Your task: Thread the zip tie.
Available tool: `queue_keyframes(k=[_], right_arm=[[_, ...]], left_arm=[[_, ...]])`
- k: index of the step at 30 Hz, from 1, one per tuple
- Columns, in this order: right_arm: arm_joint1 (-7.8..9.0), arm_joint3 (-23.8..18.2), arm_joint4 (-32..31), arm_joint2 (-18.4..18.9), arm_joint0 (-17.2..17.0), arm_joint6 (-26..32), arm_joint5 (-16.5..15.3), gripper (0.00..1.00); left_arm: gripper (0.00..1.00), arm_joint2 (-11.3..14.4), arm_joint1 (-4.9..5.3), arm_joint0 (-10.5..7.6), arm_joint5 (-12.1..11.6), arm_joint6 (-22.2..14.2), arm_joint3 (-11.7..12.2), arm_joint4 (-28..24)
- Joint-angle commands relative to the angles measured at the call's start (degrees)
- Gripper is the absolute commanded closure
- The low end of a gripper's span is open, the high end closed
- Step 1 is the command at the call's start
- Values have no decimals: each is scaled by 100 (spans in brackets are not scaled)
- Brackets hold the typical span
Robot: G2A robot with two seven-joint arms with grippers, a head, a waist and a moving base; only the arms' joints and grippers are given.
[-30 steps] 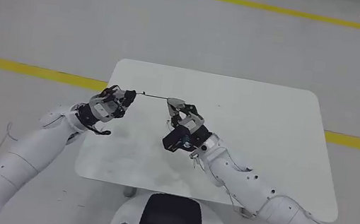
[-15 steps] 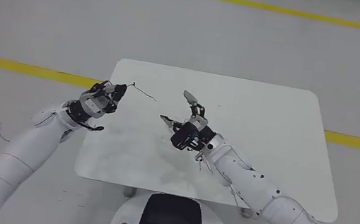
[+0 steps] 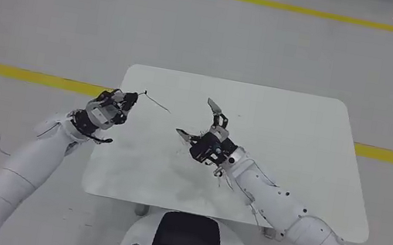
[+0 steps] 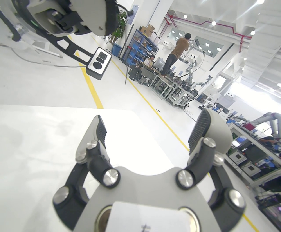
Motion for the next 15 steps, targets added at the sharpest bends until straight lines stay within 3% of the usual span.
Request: queue_keyframes(k=[1, 3, 10, 15], right_arm=[[33, 16, 337, 211, -105, -290, -272, 0], [77, 52, 486, 436, -203, -492, -455, 0], [198, -74, 551, 1003, -514, -665, -872, 0], [198, -74, 551, 1003, -514, -665, -872, 0]], left_arm=[[100, -82, 21, 41, 150, -202, 10, 59], [100, -158, 35, 82, 318, -407, 11, 48], [100, -385, 56, 166, 672, -422, -230, -83], [100, -391, 56, 172, 705, -422, -264, -108]])
